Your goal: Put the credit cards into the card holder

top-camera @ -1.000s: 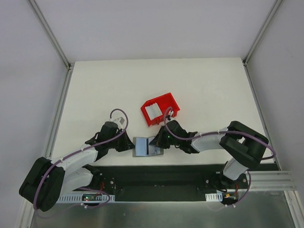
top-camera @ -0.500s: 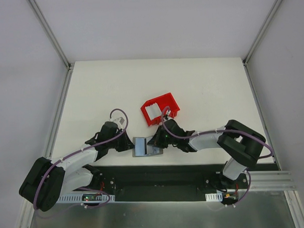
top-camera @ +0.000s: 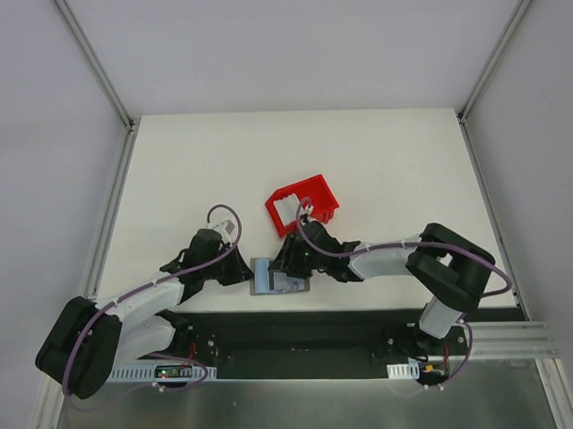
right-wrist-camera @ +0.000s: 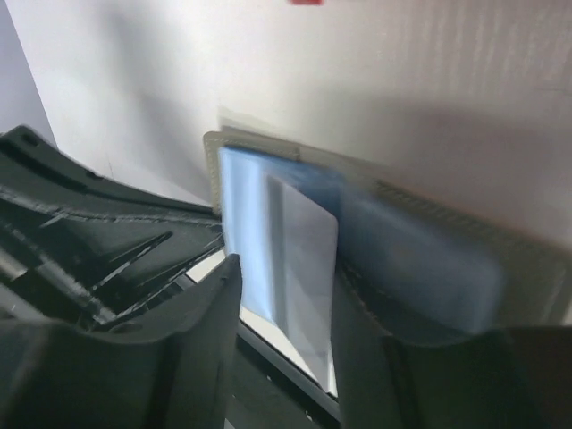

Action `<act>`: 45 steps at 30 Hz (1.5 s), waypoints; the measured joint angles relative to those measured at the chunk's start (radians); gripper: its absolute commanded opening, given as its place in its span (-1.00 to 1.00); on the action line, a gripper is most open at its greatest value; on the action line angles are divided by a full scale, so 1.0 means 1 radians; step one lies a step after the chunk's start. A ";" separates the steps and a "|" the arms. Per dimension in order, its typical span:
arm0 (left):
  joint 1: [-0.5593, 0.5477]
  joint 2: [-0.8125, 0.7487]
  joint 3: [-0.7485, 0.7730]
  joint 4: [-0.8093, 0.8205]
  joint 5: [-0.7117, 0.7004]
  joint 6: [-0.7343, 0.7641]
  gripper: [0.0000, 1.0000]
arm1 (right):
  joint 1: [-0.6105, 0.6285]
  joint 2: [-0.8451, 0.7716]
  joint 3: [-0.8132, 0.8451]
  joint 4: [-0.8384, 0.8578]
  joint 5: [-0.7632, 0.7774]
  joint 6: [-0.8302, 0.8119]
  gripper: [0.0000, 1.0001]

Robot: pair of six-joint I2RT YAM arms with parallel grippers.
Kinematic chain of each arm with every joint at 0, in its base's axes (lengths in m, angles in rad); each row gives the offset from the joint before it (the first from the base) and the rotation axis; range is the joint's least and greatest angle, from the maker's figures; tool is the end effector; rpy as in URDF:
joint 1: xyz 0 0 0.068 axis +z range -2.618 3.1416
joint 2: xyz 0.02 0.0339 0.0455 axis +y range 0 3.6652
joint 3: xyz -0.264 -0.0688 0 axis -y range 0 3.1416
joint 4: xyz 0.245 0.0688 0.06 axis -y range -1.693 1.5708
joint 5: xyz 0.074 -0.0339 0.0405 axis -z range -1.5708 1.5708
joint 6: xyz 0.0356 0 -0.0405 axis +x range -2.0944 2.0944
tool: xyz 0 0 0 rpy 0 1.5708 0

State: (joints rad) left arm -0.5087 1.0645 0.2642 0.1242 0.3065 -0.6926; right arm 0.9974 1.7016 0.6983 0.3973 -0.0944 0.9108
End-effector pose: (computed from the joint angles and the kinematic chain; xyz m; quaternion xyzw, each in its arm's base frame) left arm 0.1606 -0.1019 0.1428 -0.0161 0.8933 -0.3552 0.2749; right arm 0.1744 0.2762 0.1386 -0.0602 0.8831 0.4022 0.2339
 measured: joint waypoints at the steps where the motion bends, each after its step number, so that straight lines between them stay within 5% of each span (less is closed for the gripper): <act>1: 0.000 0.000 0.000 0.001 0.000 0.000 -1.00 | 0.003 -0.019 0.007 -0.028 0.014 -0.011 0.07; 14: 0.000 0.000 0.000 0.005 0.002 0.000 -1.00 | 0.024 -0.066 0.130 -0.367 0.124 -0.133 0.04; 33: 0.000 0.000 0.000 -0.001 0.000 0.001 -1.00 | 0.026 0.002 0.143 -0.262 0.022 -0.140 -0.25; 42: 0.000 -0.003 0.000 -0.002 -0.002 0.002 -1.00 | 0.014 0.014 0.124 -0.207 -0.010 -0.134 -0.74; 45: 0.000 -0.003 0.000 -0.003 -0.002 0.004 -1.00 | 0.013 0.017 0.124 -0.205 -0.015 -0.135 -0.70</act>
State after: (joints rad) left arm -0.5083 1.0618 0.2642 0.1215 0.3046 -0.6884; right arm 1.0100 1.7184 0.8223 0.1925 -0.1093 0.7761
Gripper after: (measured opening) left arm 0.008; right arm 0.140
